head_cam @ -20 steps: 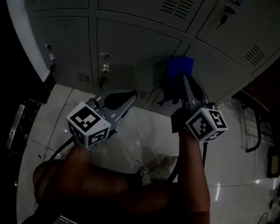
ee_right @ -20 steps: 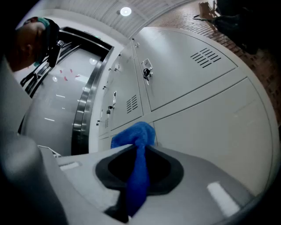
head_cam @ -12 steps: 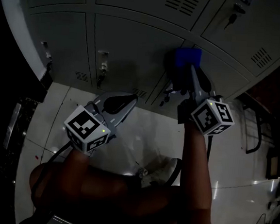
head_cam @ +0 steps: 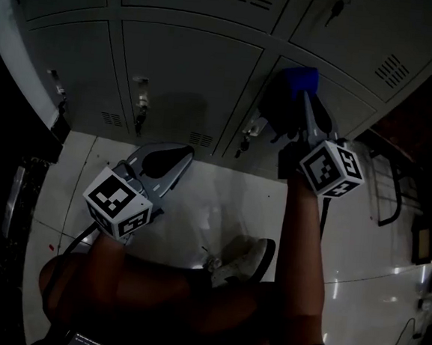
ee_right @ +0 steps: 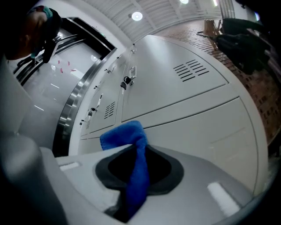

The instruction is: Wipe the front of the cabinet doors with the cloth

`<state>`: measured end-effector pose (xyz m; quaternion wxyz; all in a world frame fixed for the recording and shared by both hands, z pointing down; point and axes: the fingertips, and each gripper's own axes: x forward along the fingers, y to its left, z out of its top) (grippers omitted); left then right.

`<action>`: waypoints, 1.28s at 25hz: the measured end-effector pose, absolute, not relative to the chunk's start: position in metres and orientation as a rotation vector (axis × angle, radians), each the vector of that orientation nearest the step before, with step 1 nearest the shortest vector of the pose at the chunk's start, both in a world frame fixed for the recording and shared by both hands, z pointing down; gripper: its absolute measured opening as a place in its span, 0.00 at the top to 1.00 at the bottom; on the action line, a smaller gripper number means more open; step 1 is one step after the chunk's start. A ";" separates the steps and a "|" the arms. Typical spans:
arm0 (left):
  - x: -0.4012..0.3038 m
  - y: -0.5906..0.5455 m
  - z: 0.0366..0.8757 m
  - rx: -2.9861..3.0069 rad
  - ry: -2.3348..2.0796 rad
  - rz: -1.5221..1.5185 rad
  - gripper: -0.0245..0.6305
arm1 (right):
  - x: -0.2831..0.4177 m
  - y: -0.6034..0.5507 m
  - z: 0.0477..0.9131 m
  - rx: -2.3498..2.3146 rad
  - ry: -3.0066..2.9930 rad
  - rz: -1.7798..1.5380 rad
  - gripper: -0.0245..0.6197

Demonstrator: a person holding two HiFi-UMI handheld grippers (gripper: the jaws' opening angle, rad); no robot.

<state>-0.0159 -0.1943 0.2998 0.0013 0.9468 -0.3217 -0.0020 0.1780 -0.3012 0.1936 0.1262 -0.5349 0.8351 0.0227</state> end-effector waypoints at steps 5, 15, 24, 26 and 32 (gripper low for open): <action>-0.016 -0.192 0.300 2.970 -1.009 -0.006 0.95 | 0.210 -0.296 0.187 -1.614 2.367 0.069 0.87; -0.015 -0.192 0.303 2.965 -0.999 -0.005 0.95 | 0.284 -0.285 0.184 -1.752 2.206 0.055 0.87; -0.014 -0.191 0.306 2.961 -1.003 0.012 0.95 | 0.348 -0.276 0.190 -1.865 2.067 0.001 0.87; -0.013 -0.190 0.306 2.963 -1.003 0.012 0.95 | 0.356 -0.273 0.192 -1.883 2.056 -0.003 0.87; -0.015 -0.192 0.302 2.975 -1.008 0.003 0.95 | 0.344 -0.258 0.185 -1.850 2.090 0.054 0.87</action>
